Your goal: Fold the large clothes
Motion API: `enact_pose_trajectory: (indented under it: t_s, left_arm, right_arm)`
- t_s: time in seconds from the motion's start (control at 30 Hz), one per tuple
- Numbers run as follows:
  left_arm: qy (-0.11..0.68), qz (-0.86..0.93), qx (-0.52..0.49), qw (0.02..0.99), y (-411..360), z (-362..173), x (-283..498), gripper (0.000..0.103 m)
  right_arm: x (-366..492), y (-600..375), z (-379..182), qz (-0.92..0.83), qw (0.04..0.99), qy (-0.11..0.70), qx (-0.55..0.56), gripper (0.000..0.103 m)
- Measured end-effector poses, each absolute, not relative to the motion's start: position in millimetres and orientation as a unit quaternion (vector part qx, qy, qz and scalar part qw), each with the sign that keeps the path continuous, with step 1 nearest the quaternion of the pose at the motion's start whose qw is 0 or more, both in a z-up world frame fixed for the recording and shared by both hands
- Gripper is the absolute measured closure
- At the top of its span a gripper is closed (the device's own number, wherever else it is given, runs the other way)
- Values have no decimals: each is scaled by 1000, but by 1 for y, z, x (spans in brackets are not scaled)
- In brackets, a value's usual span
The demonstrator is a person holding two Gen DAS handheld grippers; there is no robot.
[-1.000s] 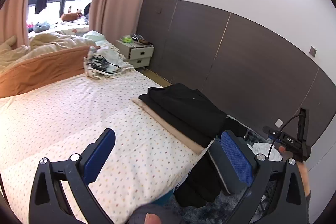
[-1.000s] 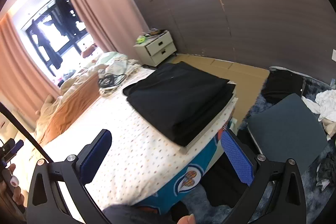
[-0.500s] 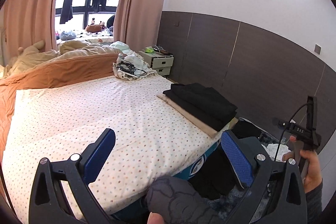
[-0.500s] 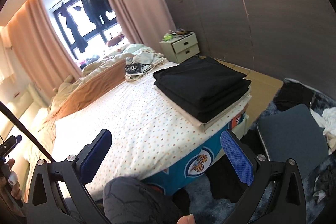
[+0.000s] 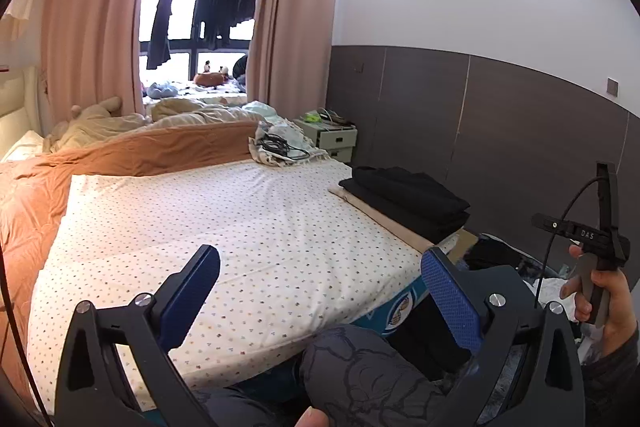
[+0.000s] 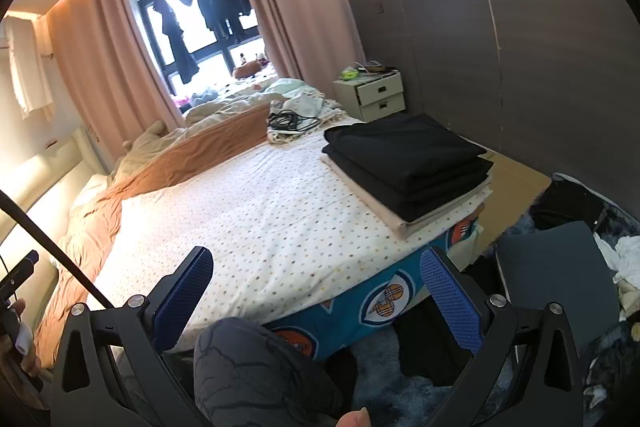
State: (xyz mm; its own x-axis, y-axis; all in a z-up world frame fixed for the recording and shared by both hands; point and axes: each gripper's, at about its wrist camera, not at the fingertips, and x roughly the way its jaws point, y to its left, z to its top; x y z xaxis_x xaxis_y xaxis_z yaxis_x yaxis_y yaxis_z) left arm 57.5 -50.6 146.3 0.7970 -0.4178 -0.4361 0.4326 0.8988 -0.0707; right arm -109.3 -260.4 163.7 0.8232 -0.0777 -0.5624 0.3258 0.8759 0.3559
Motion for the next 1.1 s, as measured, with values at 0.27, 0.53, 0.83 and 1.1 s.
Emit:
enact_pose_trajectory:
  t_s: [0.27,0.53,0.83,1.1]
  left_arm:
    - [195,-172,12,965,-24,137,23,0]
    - [182,-137,13,974,-7,132,3,0]
    - [183,-106,17,977,-2,123,-23,0]
    - [185,-82,16,979,-4,115,-33,0]
  right_arm:
    - [-119,-229,154,-85,935,281,200,0]
    - [-116,-215,141,-53,945,263,189,0]
    - [-107,-199,117,-30,944,259,204,0]
    - [-103,-177,110,-45,947,262,179,0]
